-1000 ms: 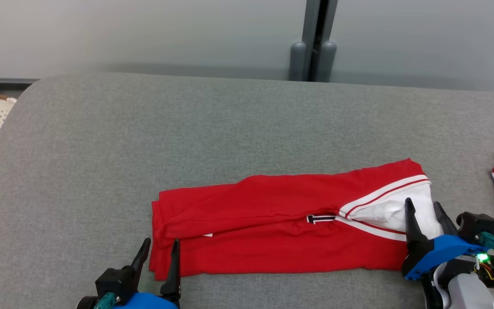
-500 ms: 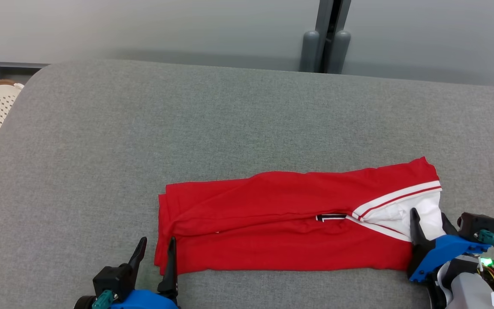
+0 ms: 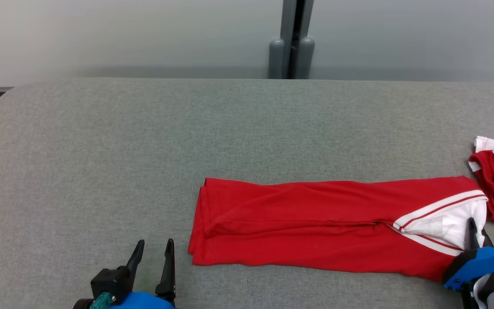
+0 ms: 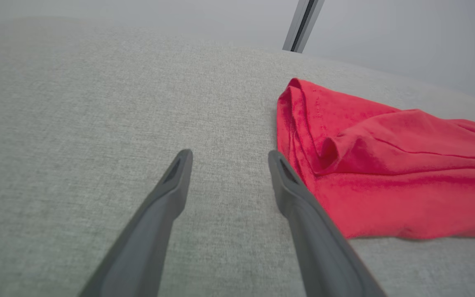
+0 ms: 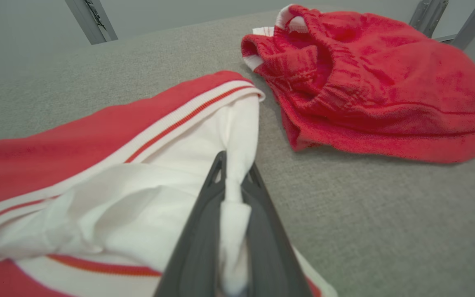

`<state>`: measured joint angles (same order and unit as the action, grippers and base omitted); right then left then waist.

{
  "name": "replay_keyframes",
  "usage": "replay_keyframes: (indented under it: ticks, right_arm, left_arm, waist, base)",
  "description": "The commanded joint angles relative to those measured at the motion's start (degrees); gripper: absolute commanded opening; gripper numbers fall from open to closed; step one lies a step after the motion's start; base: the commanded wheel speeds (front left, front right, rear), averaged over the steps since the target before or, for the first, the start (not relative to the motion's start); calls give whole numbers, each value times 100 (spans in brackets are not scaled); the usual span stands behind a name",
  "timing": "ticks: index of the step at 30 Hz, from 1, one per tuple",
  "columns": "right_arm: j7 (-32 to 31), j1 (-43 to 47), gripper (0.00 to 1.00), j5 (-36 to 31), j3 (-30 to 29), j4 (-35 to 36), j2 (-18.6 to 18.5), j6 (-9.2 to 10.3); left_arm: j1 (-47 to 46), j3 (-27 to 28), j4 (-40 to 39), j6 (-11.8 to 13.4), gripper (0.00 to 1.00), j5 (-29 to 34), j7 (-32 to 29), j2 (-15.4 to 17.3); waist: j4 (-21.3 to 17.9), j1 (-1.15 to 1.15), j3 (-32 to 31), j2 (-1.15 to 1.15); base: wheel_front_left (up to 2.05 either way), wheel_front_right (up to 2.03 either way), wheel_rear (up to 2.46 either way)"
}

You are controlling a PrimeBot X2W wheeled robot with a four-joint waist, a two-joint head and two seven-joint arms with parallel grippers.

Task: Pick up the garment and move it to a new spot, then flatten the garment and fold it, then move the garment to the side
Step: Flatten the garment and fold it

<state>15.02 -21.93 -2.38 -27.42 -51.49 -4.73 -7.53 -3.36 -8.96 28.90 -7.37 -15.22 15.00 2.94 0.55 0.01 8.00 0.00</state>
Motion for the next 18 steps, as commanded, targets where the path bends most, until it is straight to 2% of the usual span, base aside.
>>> replay_keyframes:
  ticks: [1, 4, 10, 14, 18]
  right_arm:
    - [13, 102, 0, 3, 5, 135, 4, 7]
    - [16, 313, 0, 99, 198, 617, 30, 5]
    - [16, 529, 0, 922, 1433, 1683, 164, 4]
    - [16, 615, 0, 1667, 2491, 2162, 186, 3]
    - [16, 592, 0, 2294, 3477, 2383, 177, 4]
  left_arm:
    - [22, 14, -7, -8, 100, 14, 24, -3]
    - [66, 9, 1, -10, 100, -2, 24, -2]
    - [-31, -91, 18, -13, 100, -30, 24, 0]
    - [-68, -212, 14, -15, 100, -19, 24, -1]
    - [-65, -268, 28, -16, 100, 9, 24, -1]
  waist:
    - [-120, -1, -88, 0]
    - [-284, -1, -120, 0]
    - [-378, -1, -147, 0]
    - [-170, -1, -190, 0]
    - [246, -1, -233, 0]
  base:
    - [0, 0, 0]
    - [0, 0, 0]
    - [0, 0, 0]
    - [0, 0, 0]
    - [0, 0, 0]
